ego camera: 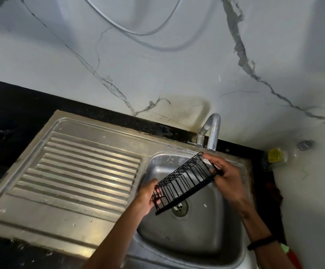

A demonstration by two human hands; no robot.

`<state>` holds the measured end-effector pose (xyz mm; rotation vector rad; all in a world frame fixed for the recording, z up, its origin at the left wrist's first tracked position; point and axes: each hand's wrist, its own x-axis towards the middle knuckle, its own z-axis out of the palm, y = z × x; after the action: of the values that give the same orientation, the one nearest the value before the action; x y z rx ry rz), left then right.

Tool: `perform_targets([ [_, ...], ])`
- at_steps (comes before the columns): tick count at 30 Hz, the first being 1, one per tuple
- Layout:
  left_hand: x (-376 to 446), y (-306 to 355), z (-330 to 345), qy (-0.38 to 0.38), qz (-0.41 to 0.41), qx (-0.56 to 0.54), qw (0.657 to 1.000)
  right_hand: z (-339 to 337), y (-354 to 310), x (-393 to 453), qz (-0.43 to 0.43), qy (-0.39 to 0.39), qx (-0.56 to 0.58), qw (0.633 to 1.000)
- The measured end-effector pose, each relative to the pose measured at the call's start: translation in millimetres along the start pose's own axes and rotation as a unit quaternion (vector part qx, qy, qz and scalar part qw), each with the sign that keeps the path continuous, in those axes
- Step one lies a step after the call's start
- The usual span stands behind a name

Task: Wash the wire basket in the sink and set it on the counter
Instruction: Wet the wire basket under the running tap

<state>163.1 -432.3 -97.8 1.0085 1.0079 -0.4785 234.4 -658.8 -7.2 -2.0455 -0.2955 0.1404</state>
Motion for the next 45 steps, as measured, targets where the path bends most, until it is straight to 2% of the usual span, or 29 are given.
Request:
perform_targets([
  [2,-6,-7,-1,-0.005,-0.026,0.023,0.999,4,-4,7,-0.003,-0.023,0.014,1.0],
  [5,-13,-7,1,-0.041,-0.076,0.12,0.989,11,-14,18,-0.017,-0.075,0.039,0.996],
  [7,-16,3,6,-0.068,-0.074,0.157,0.982,17,-16,22,-0.03,-0.11,0.052,0.992],
  [13,-34,57,41,-0.107,-0.017,0.085,0.99,28,-10,28,-0.065,-0.171,-0.026,0.983],
  [17,-43,73,53,-0.129,0.005,0.133,0.983,16,-10,27,-0.061,-0.15,0.005,0.987],
  [20,-41,74,58,-0.149,0.025,0.151,0.977,10,-6,23,-0.044,-0.104,-0.009,0.994],
  [23,-43,70,61,-0.151,0.04,0.16,0.975,6,3,20,-0.025,-0.033,0.034,0.999],
  [27,-48,62,58,-0.145,0.051,0.132,0.979,7,-1,11,0.078,0.029,0.084,0.993],
  [32,-43,47,53,-0.143,0.076,0.132,0.978,12,-6,4,0.18,0.045,0.205,0.961],
  [35,-45,40,51,-0.149,0.099,0.127,0.976,14,-13,9,0.259,0.082,0.346,0.898],
  [37,-46,35,49,-0.152,0.114,0.14,0.972,12,-16,17,0.314,0.085,0.403,0.855],
  [40,-45,25,46,-0.149,0.134,0.159,0.967,10,-12,29,0.381,0.055,0.399,0.832],
  [42,-42,17,43,-0.163,0.138,0.157,0.964,13,-10,33,0.403,0.027,0.374,0.835],
  [45,-39,2,36,-0.193,0.143,0.135,0.961,16,-7,30,0.402,0.026,0.351,0.845],
])
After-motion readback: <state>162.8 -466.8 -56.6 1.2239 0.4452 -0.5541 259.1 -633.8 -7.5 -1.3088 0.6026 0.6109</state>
